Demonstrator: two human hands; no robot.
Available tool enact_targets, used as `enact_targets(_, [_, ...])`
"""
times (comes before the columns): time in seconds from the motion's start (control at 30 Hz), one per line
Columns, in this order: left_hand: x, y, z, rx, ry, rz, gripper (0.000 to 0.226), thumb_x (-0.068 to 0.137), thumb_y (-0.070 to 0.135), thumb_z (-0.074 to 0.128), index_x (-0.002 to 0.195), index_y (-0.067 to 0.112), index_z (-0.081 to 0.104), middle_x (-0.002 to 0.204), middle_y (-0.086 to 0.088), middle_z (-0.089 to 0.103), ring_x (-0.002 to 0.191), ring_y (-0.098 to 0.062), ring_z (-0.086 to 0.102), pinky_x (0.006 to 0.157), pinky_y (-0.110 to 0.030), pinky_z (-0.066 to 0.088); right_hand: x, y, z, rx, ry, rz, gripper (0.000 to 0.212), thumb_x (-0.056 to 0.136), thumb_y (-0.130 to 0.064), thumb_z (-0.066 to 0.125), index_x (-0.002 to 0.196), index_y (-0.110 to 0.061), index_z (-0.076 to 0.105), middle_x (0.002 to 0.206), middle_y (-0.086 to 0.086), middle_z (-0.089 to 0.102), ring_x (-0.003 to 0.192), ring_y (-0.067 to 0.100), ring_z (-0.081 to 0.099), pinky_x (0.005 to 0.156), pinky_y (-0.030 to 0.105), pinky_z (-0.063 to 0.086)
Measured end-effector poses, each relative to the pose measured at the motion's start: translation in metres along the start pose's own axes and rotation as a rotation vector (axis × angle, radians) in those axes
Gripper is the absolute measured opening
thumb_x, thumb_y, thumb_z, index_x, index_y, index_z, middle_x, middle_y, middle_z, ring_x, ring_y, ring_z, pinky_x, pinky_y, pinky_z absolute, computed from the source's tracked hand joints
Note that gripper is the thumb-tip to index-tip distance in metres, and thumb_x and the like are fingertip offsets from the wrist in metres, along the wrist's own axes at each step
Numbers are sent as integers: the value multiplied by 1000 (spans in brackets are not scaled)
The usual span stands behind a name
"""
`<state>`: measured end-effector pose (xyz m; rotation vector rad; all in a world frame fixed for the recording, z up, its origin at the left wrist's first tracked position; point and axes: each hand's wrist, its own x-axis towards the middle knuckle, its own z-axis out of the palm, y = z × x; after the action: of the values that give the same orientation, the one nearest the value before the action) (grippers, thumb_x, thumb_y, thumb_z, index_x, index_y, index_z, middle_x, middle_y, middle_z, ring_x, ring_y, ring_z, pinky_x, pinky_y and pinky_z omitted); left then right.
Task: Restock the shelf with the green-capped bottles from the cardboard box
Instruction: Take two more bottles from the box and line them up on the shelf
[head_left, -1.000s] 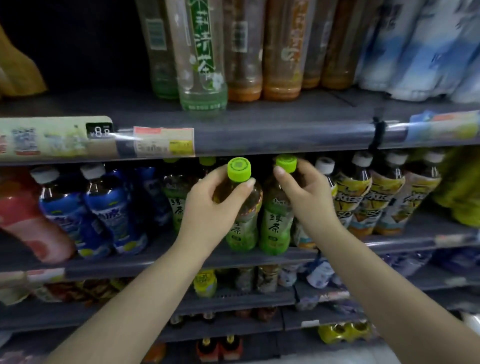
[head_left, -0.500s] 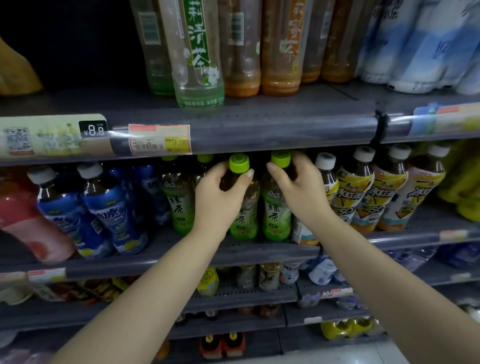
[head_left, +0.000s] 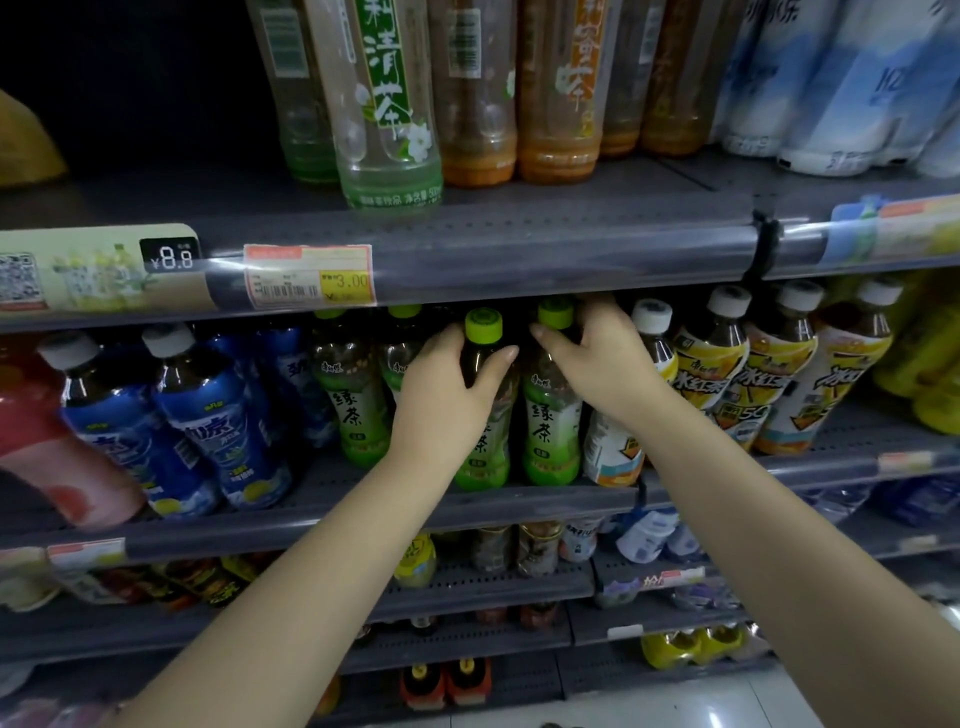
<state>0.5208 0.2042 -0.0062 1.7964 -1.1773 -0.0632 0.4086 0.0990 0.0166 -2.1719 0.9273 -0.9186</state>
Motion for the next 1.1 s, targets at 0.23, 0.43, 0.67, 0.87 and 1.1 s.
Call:
enact_targets(0.23, [-1, 1, 3, 304, 128, 66, 55, 86, 54, 51, 119, 9, 56, 121, -9, 56, 106, -25, 57, 71, -37, 53, -6, -9, -6, -104, 70, -41, 26, 86, -26, 65, 106, -9, 63, 96, 4, 67, 89, 17, 59, 74, 23, 40])
enact_targets(0.43, [-7, -4, 6, 281, 154, 100, 66, 87, 55, 48, 137, 14, 38, 132, -8, 48, 118, -24, 50, 67, -37, 53, -13, 0, 6, -45, 143, -113, 24, 89, -23, 61, 110, -11, 60, 93, 1, 64, 79, 15, 56, 67, 15, 40])
enact_targets(0.67, [-19, -13, 6, 218, 118, 179, 81, 83, 40, 64, 147, 13, 21, 145, -11, 32, 133, -25, 36, 85, -28, 46, -18, -2, 12, -277, 201, -174, 35, 92, -12, 54, 122, 4, 47, 111, 23, 54, 103, 33, 53, 78, 16, 28])
enact_targets(0.87, [-43, -29, 10, 191, 177, 192, 79, 78, 17, 72, 143, 7, 28, 139, -14, 27, 134, -26, 29, 106, -3, 17, -27, -6, 4, -217, 189, -95, 46, 90, -16, 58, 131, -2, 41, 124, 16, 51, 115, 27, 48, 85, 10, 27])
enact_targets(1.1, [-78, -69, 36, -2, 147, -39, 63, 79, 15, 73, 126, 13, 32, 131, -12, 27, 114, -26, 47, 96, -27, 47, -110, 24, 51, 31, 429, -1, 38, 87, -12, 63, 122, -9, 50, 118, 2, 48, 107, 14, 53, 93, 28, 49])
